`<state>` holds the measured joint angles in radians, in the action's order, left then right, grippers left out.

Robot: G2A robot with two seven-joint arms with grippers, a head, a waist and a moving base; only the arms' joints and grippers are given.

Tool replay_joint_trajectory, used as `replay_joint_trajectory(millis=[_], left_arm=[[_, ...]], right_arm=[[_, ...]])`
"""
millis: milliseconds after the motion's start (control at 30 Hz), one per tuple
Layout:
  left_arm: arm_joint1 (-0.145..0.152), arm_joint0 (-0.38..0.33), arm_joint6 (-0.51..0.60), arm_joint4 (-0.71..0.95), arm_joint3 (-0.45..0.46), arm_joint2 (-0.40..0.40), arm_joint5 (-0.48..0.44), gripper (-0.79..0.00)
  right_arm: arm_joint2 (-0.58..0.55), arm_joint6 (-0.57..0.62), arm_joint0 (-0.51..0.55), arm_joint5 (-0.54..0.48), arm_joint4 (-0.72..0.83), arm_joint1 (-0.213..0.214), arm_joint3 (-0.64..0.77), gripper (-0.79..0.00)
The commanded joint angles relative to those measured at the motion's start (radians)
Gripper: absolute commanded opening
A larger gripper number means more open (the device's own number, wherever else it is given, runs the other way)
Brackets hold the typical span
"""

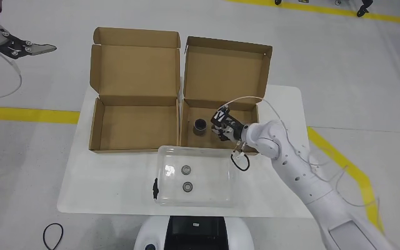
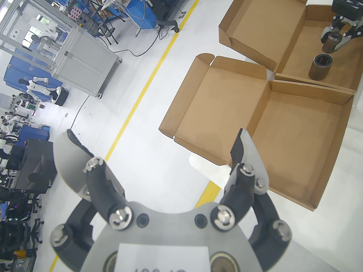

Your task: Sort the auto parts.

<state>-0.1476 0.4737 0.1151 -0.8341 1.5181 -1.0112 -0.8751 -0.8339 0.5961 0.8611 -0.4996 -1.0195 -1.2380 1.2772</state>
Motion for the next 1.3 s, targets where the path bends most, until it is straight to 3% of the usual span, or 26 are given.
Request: replay_joint_trajectory(millis=[0, 267, 433, 500, 667, 1000, 1267], left_arm=[[0.000, 0.000, 0.000, 0.000, 0.000, 0.000, 0.000, 0.000], [0.000, 0.000, 0.000, 0.000, 0.000, 0.000, 0.000, 0.000], [0.000, 0.000, 0.000, 0.000, 0.000, 0.000, 0.000, 0.000], [0.000, 0.000, 0.000, 0.000, 0.000, 0.000, 0.000, 0.000], [0.000, 0.000, 0.000, 0.000, 0.000, 0.000, 0.000, 0.000], [0.000, 0.000, 0.000, 0.000, 0.000, 0.000, 0.000, 0.000], [0.000, 0.000, 0.000, 0.000, 0.000, 0.000, 0.000, 0.000]], right_arm=[[0.008, 0.004, -0.007, 0.005, -0.001, -0.004, -0.012, -0.785], [0.041, 0.025, -0.041, 0.020, -0.002, -0.024, -0.065, -0.773], [0.056, 0.023, -0.057, 0.026, -0.001, -0.034, -0.093, -0.693], [0.061, 0.023, -0.061, 0.027, -0.001, -0.038, -0.105, -0.610], [0.067, 0.019, -0.069, 0.030, -0.001, -0.046, -0.131, -0.520], [0.062, -0.018, -0.074, 0.023, -0.008, -0.053, -0.148, -0.480], [0.007, -0.001, -0.032, 0.024, -0.048, -0.030, -0.020, -0.453]])
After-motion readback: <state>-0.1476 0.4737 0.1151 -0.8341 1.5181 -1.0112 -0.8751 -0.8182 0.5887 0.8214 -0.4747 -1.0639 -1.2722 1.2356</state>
